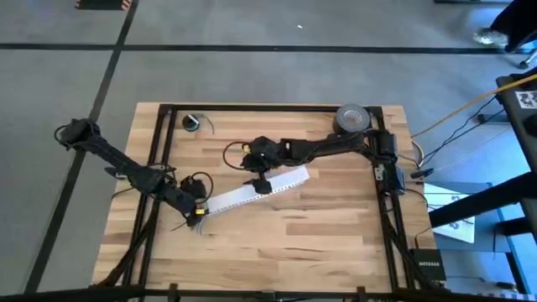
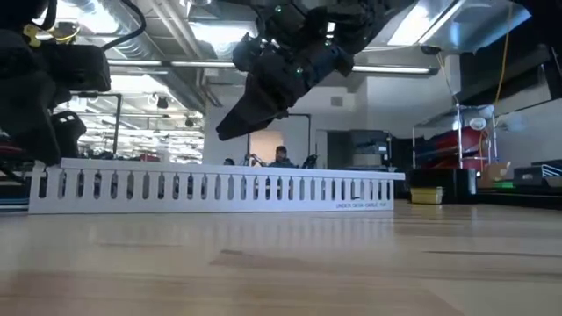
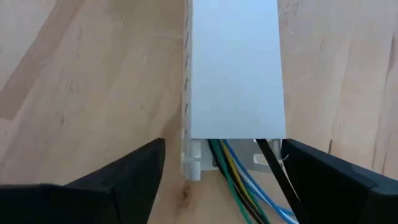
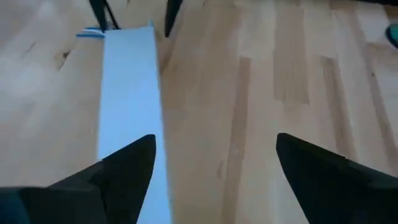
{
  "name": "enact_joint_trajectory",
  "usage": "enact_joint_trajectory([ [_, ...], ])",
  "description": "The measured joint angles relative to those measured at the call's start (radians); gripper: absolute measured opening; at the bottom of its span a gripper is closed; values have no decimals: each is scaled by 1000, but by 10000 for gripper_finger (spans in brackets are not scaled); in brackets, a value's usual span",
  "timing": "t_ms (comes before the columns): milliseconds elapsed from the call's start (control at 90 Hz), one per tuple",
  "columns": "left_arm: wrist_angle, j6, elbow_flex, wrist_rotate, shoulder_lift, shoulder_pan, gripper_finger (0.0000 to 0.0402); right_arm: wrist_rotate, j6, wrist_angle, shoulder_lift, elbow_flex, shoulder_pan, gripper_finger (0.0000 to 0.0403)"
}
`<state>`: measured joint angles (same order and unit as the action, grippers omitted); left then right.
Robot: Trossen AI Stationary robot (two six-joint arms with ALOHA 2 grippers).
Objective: Ziptie cables
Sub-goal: Close the white cable duct
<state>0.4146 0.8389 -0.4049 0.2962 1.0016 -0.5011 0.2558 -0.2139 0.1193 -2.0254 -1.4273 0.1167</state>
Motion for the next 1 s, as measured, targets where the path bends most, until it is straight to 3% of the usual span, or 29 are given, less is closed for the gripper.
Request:
enact_joint_trajectory([
  [211, 0, 22, 0, 7, 0, -1, 306, 153, 1, 13, 43, 0, 62, 319],
  [456, 6, 69, 1, 72, -19, -40, 306, 175, -8, 47, 50, 12, 88, 319],
  [778, 17, 154, 20, 188, -39, -118, 306, 177, 104, -148, 71, 222, 88, 319],
  [1000, 12, 221, 61, 256, -38, -184, 305, 225, 143, -296, 72, 253, 68, 319],
])
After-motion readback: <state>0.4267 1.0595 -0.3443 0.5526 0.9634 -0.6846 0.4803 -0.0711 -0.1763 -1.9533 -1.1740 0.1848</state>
